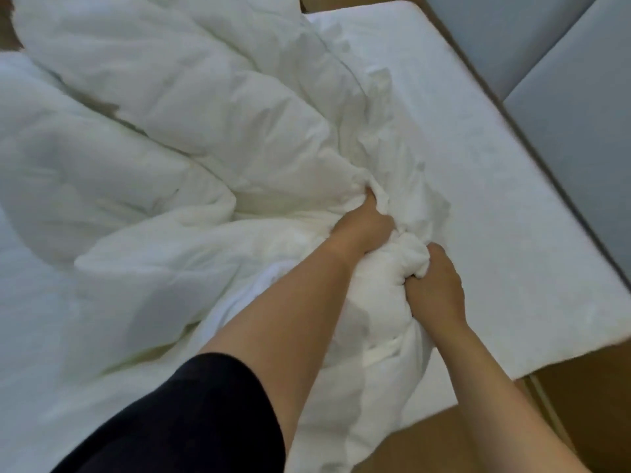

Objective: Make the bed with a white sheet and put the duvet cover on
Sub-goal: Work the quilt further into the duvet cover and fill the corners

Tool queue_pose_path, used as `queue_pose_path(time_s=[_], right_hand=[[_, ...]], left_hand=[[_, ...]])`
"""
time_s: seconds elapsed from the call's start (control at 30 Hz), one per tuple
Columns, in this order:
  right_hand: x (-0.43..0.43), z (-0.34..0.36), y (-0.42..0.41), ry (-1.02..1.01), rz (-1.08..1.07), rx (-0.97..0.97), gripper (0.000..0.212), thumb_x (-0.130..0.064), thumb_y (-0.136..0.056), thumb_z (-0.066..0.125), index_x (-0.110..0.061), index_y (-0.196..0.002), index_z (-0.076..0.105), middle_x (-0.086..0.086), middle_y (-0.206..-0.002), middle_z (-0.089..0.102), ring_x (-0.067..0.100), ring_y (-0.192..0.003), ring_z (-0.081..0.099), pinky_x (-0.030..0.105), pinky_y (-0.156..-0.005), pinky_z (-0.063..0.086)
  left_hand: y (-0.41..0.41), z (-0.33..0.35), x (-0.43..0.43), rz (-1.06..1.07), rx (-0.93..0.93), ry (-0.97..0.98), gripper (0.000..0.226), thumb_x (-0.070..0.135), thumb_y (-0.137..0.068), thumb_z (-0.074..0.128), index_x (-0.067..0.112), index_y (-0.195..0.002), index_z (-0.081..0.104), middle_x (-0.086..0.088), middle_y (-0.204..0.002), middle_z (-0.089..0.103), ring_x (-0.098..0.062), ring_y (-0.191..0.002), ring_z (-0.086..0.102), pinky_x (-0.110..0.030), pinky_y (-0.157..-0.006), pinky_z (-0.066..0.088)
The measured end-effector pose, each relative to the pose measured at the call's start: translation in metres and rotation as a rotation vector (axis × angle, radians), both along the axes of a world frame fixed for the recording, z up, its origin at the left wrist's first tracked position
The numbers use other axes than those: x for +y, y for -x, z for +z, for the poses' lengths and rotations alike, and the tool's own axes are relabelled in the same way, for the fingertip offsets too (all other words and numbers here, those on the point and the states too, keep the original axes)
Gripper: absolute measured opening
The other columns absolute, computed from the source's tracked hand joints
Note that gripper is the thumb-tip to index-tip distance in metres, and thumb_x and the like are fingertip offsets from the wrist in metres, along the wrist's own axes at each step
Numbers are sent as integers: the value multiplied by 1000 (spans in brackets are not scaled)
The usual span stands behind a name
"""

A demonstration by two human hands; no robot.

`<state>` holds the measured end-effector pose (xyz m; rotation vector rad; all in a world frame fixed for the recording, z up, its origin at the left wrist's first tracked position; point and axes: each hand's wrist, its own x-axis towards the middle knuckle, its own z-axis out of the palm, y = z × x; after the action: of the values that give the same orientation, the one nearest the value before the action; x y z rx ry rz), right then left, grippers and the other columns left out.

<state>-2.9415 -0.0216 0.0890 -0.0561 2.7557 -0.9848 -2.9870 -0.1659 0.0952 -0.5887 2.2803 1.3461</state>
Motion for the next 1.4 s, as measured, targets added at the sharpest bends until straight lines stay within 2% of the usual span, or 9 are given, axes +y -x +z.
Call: queue_pose_path(time_s=[0.17, 0.3, 0.5, 0.6, 0.77, 0.87, 1.03, 1.3, 1.4], right_hand=[[25, -19, 8, -41, -69, -194, 19, -22, -88, 48, -13, -105, 48, 9, -102, 53, 26, -83, 55, 29, -59, 42], [6, -4, 21, -71, -35, -250, 57, -20, -88, 52, -19, -141, 30, 10, -133, 39, 33, -110, 51, 40, -88, 45], [-54, 40, 22, -198, 60, -112, 40, -12, -89, 44, -11, -129, 42, 15, -129, 42, 37, -110, 46, 38, -82, 39], [-112, 72, 3, -52, 185, 90, 50, 0, -85, 43, -11, -134, 42, 11, -133, 44, 30, -118, 45, 34, -92, 39], [-246, 111, -74, 48, 671, 284, 49, -5, -82, 53, -8, -131, 46, 11, -123, 52, 28, -110, 47, 34, -92, 37], [-326, 105, -136, -85, 952, 334, 50, -19, -85, 54, -14, -134, 45, 8, -132, 46, 28, -116, 43, 37, -95, 34], [-429, 46, -201, -568, 1295, 427, 49, -28, -89, 49, -21, -136, 36, 6, -144, 32, 30, -135, 23, 48, -106, 21], [-498, -59, -192, -1210, 1587, 740, 63, -48, -89, 44, -25, -145, 26, 9, -157, 7, 36, -143, -11, 63, -104, -19], [-501, -65, -169, -1332, 1484, 736, 72, -69, -84, 37, -29, -144, 30, 10, -157, 12, 37, -143, -9, 64, -102, -21]], left_hand=[[10, -30, 43, -148, -111, 160, 75, 30, -93, 35, 33, -148, -15, -8, -154, 26, -37, -127, 43, -51, -109, 27], [17, -20, 26, -34, -90, 110, 56, 27, -96, 32, 18, -149, 19, -14, -147, 38, -35, -128, 42, -44, -108, 32], [8, 57, -36, 152, -60, -65, 31, 3, -98, 33, -7, -119, 54, -21, -129, 51, -31, -119, 48, -30, -93, 35], [-28, 89, -83, 245, 137, -82, 24, 5, -96, 37, 1, -84, 58, -8, -94, 55, -17, -86, 49, -22, -71, 35], [-163, 109, -202, 532, 644, 177, 30, 16, -91, 52, 15, -118, 63, 3, -113, 64, -7, -100, 56, -18, -87, 40], [-256, 63, -288, 852, 578, 353, 36, 12, -90, 54, 14, -126, 56, 0, -115, 58, -13, -105, 54, -19, -87, 39], [-330, -58, -349, 985, 96, -107, 63, 38, -92, 54, 22, -147, 28, -9, -146, 38, -26, -130, 41, -41, -107, 36], [-337, -170, -325, 1211, 45, -600, 102, 61, -76, 63, 17, -150, 10, -9, -153, 26, -28, -136, 34, -35, -103, 37], [-327, -177, -324, 1448, 160, -821, 89, 55, -79, 63, 11, -145, 23, -7, -145, 38, -25, -129, 43, -39, -107, 36]])
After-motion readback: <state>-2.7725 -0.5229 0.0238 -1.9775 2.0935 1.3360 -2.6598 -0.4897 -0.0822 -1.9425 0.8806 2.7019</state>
